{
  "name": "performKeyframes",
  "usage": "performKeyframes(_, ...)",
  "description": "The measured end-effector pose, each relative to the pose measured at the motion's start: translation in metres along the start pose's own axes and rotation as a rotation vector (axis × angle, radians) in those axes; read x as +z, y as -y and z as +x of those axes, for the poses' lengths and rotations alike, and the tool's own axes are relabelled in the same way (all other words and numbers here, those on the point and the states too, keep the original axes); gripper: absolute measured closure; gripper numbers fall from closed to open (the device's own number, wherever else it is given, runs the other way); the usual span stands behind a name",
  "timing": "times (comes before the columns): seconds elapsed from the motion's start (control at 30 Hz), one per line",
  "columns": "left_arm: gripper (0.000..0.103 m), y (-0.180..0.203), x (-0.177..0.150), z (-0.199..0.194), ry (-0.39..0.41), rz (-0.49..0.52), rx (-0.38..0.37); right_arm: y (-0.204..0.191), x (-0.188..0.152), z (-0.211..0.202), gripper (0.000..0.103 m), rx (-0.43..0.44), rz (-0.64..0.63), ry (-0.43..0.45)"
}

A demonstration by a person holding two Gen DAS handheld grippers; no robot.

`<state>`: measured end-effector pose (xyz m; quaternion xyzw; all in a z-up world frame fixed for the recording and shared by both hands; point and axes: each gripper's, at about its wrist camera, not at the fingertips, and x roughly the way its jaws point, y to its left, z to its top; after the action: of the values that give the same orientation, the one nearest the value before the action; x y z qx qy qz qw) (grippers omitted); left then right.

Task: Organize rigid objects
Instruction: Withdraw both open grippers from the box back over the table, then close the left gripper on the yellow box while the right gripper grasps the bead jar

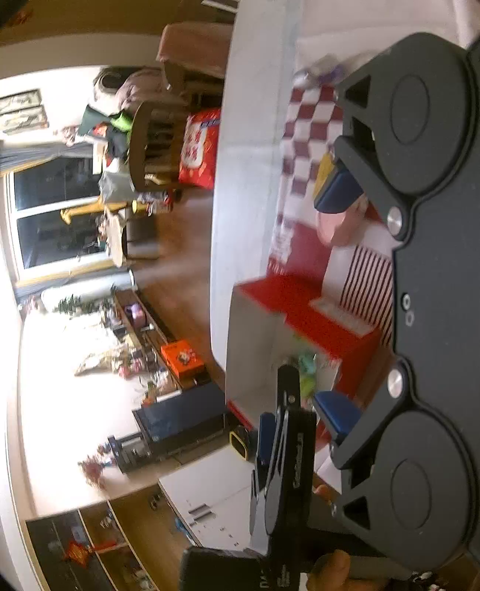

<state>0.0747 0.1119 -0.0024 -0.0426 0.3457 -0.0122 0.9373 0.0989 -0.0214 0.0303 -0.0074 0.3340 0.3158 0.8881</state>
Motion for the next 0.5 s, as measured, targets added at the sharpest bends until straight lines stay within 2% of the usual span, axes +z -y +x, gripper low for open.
performKeyframes(0.23,0.021,0.045,-0.005,0.023,-0.015,0.034,-0.019,0.053,-0.012,-0.017,0.0,-0.069,0.034,-0.009)
performKeyframes(0.5,0.021,0.09,-0.008,0.065,-0.044,0.09,-0.084,0.115,-0.019,-0.014,0.0,-0.166,0.053,-0.024)
